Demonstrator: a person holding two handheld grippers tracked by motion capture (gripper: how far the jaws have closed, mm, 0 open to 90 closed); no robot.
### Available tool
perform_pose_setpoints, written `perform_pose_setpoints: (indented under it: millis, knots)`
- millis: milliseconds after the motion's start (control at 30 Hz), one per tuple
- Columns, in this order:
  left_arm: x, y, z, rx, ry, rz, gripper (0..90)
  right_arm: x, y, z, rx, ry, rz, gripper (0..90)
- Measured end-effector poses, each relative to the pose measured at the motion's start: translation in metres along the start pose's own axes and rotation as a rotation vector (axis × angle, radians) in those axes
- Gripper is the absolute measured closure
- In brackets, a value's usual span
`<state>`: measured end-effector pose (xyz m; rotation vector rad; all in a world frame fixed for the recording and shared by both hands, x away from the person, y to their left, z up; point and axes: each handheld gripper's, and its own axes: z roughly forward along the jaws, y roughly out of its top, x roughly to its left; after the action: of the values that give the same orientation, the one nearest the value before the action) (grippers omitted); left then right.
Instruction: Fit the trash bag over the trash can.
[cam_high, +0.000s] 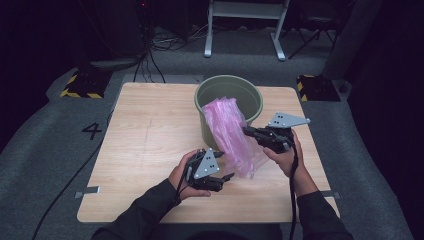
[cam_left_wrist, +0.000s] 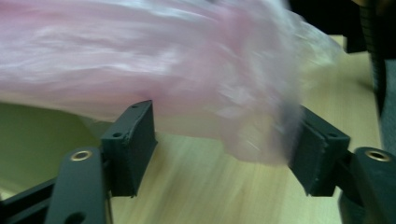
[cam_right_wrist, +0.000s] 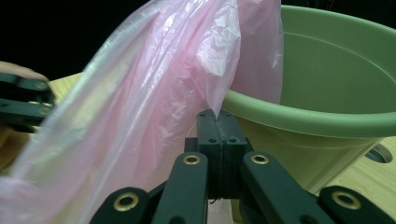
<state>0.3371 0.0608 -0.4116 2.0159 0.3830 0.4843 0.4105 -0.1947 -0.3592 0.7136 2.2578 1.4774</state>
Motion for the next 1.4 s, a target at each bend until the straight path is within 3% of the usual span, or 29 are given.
perform_pose_setpoints:
  millis: [33, 67, 133, 167, 267, 400, 433, 533, 567, 667, 800, 1033, 1267, 1300, 1400]
  knots:
    - [0.004, 0.0, -0.001, 0.0, 0.017, 0.003, 45.3, 0.0, 0.0, -0.001, -0.003, 0.001, 0.001, 90.0]
    - [0.004, 0.0, -0.001, 0.0, 0.017, 0.003, 46.4, 0.0, 0.0, -0.001, -0.003, 0.001, 0.001, 90.0]
    - [0.009, 0.001, -0.002, 0.008, 0.014, 0.009, 60.1, -0.002, 0.0, -0.002, -0.007, 0.002, 0.008, 90.0]
    - [0.011, 0.002, -0.005, 0.001, 0.021, 0.031, 64.5, -0.002, -0.001, -0.003, -0.007, 0.001, 0.009, 90.0]
    - [0.014, 0.003, -0.009, -0.011, 0.041, 0.049, 77.2, -0.003, -0.001, -0.003, -0.008, 0.006, 0.01, 88.7]
    - [0.025, 0.008, -0.022, -0.039, 0.029, 0.06, 87.0, -0.004, -0.004, -0.004, 0.002, 0.004, 0.014, 73.7]
    - [0.025, 0.008, -0.022, -0.039, 0.029, 0.06, 88.2, -0.004, -0.004, -0.004, 0.002, 0.004, 0.014, 73.7]
    - [0.029, 0.011, -0.029, -0.053, 0.024, 0.057, 89.3, -0.004, -0.005, -0.007, -0.002, 0.01, 0.01, 61.3]
    - [0.03, 0.012, -0.03, -0.055, 0.028, 0.059, 89.6, -0.002, -0.005, -0.01, 0.004, 0.01, -0.003, 49.4]
    - [0.034, 0.016, -0.035, -0.06, 0.04, 0.06, 89.7, 0.003, -0.004, -0.014, 0.02, -0.025, -0.033, 40.0]
    - [0.037, 0.017, -0.036, -0.064, 0.048, 0.057, 89.7, 0.009, -0.003, -0.02, 0.023, -0.046, -0.065, 35.1]
    - [0.044, 0.018, -0.041, -0.076, 0.068, 0.031, 89.7, 0.019, -0.006, -0.032, 0.003, -0.019, -0.081, 32.4]
    - [0.046, 0.019, -0.043, -0.079, 0.071, 0.031, 89.8, 0.037, -0.017, -0.042, -0.011, 0.055, -0.109, 29.0]
    - [0.046, 0.019, -0.043, -0.079, 0.075, 0.03, 89.8, 0.046, -0.021, -0.043, -0.008, 0.084, -0.131, 28.1]
    - [0.046, 0.02, -0.041, -0.071, 0.079, 0.036, 89.8, 0.057, -0.026, -0.041, -0.005, 0.102, -0.147, 26.4]
